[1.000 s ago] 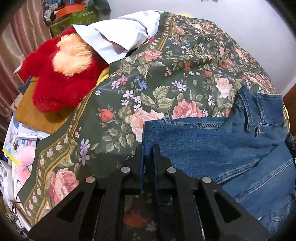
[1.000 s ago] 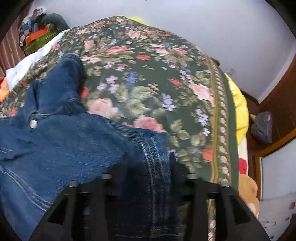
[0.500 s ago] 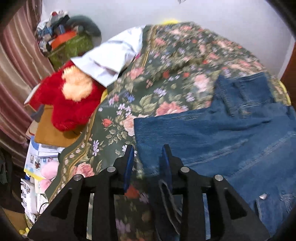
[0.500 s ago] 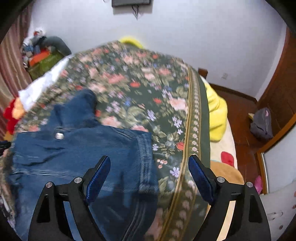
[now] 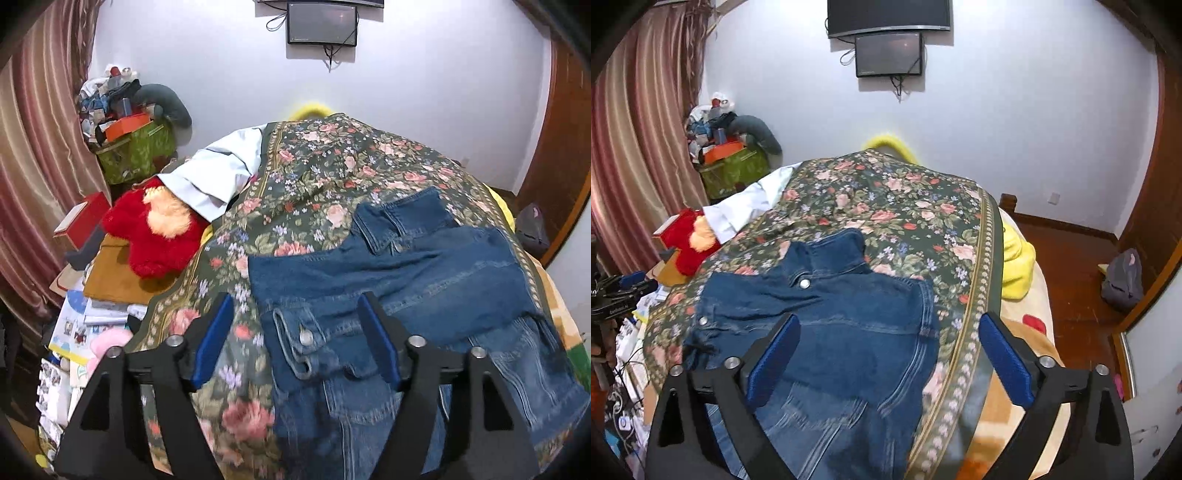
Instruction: Fold large clothes
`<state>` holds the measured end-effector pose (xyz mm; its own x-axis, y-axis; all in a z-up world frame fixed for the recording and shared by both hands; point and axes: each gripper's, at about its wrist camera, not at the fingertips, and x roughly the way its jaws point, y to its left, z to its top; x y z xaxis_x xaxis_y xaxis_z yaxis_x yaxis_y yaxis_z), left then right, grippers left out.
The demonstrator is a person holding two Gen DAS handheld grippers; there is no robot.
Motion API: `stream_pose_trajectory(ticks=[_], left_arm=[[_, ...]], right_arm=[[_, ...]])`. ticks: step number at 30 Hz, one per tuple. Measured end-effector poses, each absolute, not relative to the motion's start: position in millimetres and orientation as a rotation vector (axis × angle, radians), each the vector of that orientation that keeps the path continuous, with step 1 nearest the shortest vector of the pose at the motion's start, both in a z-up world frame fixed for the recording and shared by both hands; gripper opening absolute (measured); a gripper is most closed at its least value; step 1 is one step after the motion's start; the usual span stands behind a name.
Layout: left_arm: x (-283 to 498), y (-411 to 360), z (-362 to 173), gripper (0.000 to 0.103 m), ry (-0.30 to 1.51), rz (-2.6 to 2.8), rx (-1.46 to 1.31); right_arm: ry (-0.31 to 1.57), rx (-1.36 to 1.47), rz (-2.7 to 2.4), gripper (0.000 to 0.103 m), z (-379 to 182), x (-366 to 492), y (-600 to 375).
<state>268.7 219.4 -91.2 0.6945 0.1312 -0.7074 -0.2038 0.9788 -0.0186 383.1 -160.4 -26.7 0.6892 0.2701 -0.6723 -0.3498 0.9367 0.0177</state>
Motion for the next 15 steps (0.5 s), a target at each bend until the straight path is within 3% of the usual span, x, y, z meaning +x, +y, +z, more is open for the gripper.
stream_pose_trajectory(ticks=[4,15], left_arm=[[235,221,-101,0.082,0.806,0.18,-0.146],[168,234,-187,0.082,1.019,0.153,-0.383]], right_arm=[[0.774,-0.09,0.373,0.102,-38,357,-167],[1.058,0.029,0.399,0.102,-126,313,-191]])
